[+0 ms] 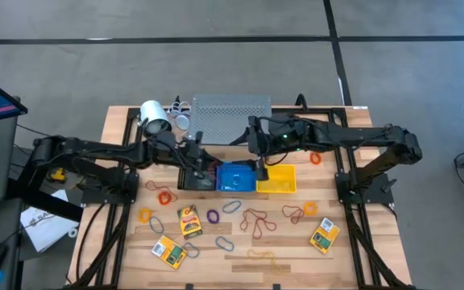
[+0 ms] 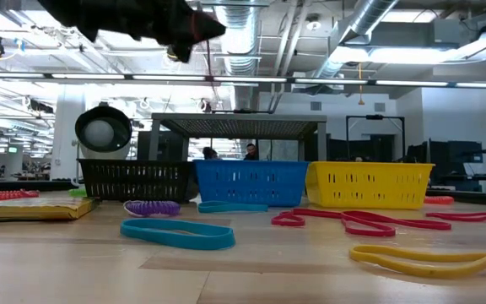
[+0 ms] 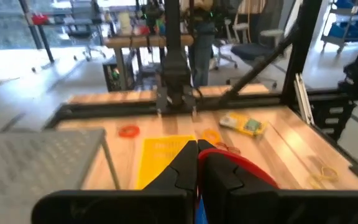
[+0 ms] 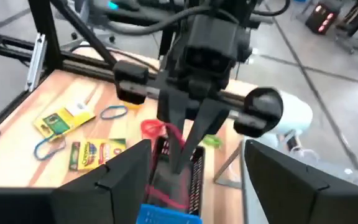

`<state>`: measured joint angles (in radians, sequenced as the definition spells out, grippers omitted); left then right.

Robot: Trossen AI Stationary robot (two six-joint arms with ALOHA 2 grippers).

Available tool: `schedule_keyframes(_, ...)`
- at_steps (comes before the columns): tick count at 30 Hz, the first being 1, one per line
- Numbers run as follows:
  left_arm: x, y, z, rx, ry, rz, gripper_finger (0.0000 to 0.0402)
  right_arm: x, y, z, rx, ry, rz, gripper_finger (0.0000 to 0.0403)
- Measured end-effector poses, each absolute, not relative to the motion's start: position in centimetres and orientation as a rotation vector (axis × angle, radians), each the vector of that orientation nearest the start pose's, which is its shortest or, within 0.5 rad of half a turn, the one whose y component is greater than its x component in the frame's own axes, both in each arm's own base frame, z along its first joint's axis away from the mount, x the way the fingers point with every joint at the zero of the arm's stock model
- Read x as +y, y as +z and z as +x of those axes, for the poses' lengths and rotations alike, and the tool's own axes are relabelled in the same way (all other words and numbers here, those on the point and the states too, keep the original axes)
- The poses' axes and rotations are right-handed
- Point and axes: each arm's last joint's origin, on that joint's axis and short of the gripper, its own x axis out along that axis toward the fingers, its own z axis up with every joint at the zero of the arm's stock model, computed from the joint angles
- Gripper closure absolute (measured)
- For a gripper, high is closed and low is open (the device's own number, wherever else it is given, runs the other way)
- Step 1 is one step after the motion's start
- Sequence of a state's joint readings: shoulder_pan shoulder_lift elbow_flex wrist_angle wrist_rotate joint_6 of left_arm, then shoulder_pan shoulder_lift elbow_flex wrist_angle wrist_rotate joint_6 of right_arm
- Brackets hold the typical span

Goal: Pick & Place Office Desk Supplies
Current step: Put the red rubber band into the blue bin

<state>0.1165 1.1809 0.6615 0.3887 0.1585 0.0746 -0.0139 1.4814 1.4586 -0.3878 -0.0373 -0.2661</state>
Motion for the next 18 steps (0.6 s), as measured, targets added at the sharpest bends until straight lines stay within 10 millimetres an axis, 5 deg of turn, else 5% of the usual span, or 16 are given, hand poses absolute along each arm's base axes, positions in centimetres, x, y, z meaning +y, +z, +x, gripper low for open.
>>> schedule_keyframes(8, 3.2, 28.1, 22.4, 0.178, -0.006, 0.046, 0.0401, -0.3, 39.0, 28.6, 0.443, 0.065, -0.225, 0.0148)
schedule_keyframes(18, 3.1, 27.8, 22.4, 0.212, -0.010, 0.040, 0.0401, 0.0, 36.2, 21.7, 0.159, 0.035, -0.139, 0.0148)
